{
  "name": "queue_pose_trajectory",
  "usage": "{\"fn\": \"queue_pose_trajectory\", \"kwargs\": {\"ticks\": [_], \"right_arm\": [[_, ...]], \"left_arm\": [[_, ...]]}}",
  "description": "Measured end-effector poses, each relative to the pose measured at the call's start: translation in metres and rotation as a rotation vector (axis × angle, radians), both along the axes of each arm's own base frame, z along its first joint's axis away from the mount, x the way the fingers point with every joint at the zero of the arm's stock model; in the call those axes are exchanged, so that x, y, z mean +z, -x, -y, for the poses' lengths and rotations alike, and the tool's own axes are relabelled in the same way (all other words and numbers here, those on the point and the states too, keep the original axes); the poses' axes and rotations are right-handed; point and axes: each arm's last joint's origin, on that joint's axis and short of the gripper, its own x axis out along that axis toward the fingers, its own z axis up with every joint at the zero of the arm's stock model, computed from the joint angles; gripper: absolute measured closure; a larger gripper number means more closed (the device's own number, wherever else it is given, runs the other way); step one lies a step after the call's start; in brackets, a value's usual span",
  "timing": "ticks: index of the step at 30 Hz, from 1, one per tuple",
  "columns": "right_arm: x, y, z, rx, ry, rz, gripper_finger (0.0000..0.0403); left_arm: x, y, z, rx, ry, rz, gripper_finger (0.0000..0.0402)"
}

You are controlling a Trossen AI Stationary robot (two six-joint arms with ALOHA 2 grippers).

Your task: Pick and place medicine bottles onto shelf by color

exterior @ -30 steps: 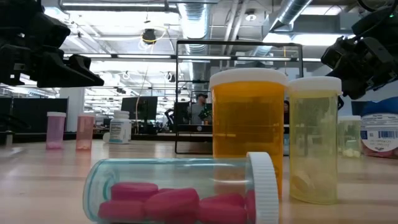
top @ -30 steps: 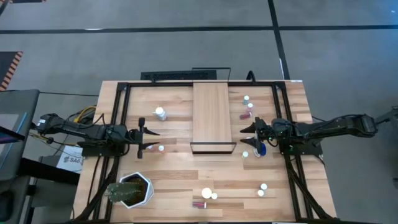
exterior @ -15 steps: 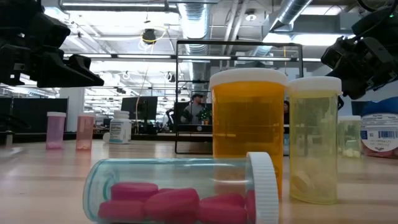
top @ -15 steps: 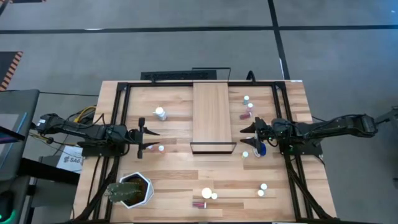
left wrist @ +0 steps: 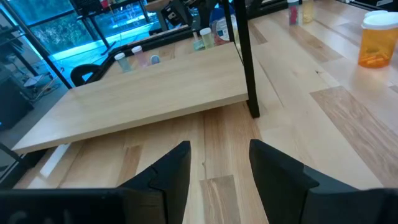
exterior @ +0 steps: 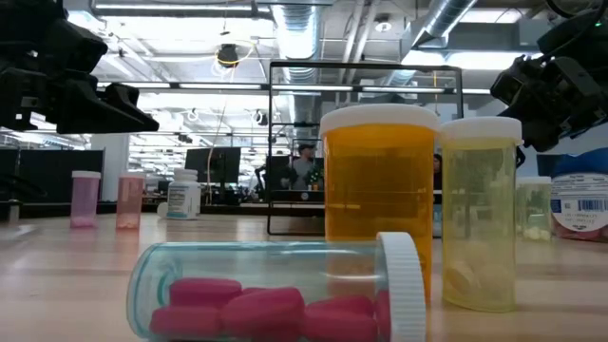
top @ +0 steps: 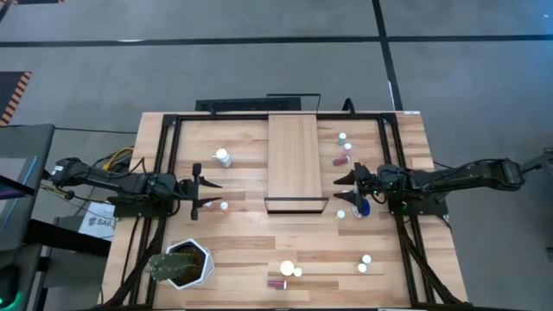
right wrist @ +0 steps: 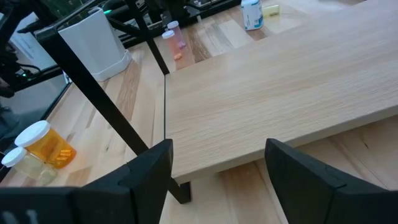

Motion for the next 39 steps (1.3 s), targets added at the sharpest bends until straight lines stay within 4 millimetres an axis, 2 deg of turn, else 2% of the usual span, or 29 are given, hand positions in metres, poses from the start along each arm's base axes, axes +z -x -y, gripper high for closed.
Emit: {"fn": "queue_pose_trajectory", "kwargs": {"ticks": [6,16,21,29,33,39], "right_arm": [[0.0,0.0,0.0,0.0,0.0,0.0,0.0124],[0.0,0.0,0.0,0.0,0.0,0.0,0.0124],[0.0,0.0,0.0,0.0,0.0,0.0,0.0124],[0.0,0.0,0.0,0.0,0.0,0.0,0.0124],[0.0,0.0,0.0,0.0,0.0,0.0,0.0124],[0.0,0.0,0.0,0.0,0.0,0.0,0.0124]], "left_arm": [[0.0,0.0,0.0,0.003,-0.002,0.001,0.0246],[0.003,0.0,-0.005,0.186,-0.059,0.03,0.0246],[0.007,0.0,-0.008,0.311,0.04,0.101,0.0246],[0.024,-0.002,-0.008,0.32,0.0,0.256,0.0246],[0.035,-0.002,-0.01,0.336,0.084,0.383,0.0246],[0.044,-0.016,-0.016,0.377,0.084,0.324,0.0246]]}}
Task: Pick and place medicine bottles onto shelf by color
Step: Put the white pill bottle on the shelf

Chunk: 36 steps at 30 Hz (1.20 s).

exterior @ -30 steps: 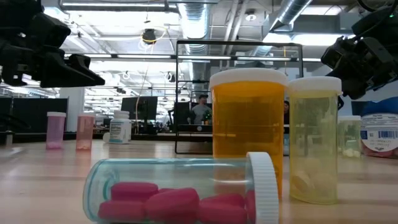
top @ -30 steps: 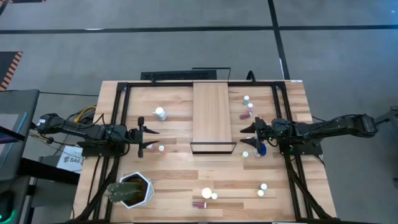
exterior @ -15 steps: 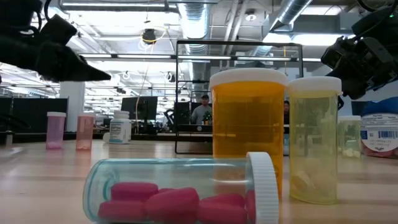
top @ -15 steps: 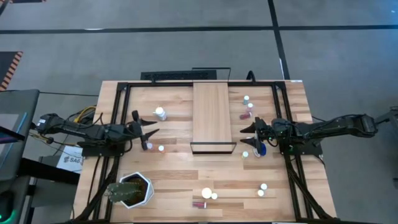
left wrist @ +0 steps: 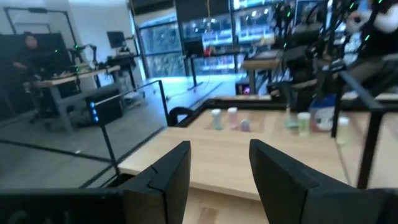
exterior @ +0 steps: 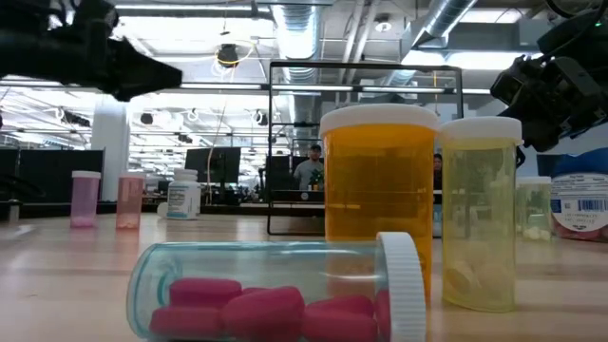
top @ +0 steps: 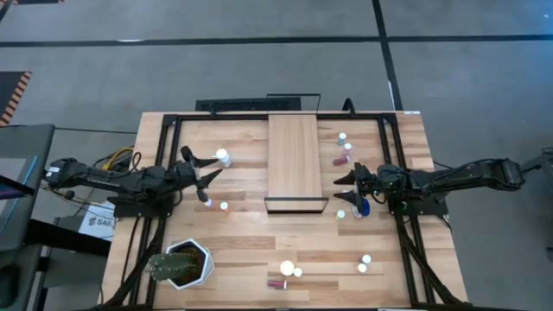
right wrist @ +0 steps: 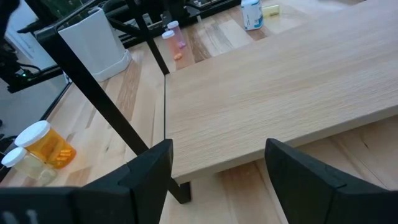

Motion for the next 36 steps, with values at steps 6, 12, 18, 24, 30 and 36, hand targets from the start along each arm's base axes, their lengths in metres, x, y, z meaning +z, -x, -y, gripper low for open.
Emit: {"fn": "queue_pose_trajectory", "kwargs": {"ticks": [6,12,18,24,30,36], "right_arm": [[0.0,0.0,0.0,0.0,0.0,0.0,0.0124],[0.0,0.0,0.0,0.0,0.0,0.0,0.0124],[0.0,0.0,0.0,0.0,0.0,-0.001,0.0124],[0.0,0.0,0.0,0.0,0.0,-0.001,0.0124],[0.0,0.0,0.0,0.0,0.0,-0.005,0.0124],[-0.002,0.001,0.0,0.0,-0.001,-0.019,0.0124]], "left_arm": [[0.019,-0.033,-0.009,0.072,-0.012,-0.132,0.0246],[0.018,-0.066,-0.022,0.179,0.088,-0.333,0.0246],[0.021,-0.083,-0.037,0.25,0.204,-0.6,0.0246],[0.044,-0.089,-0.05,0.21,0.328,-0.801,0.0246],[0.049,-0.082,-0.073,0.276,0.422,-0.856,0.0241],[0.046,-0.067,-0.1,0.304,0.588,-0.844,0.0185]]}}
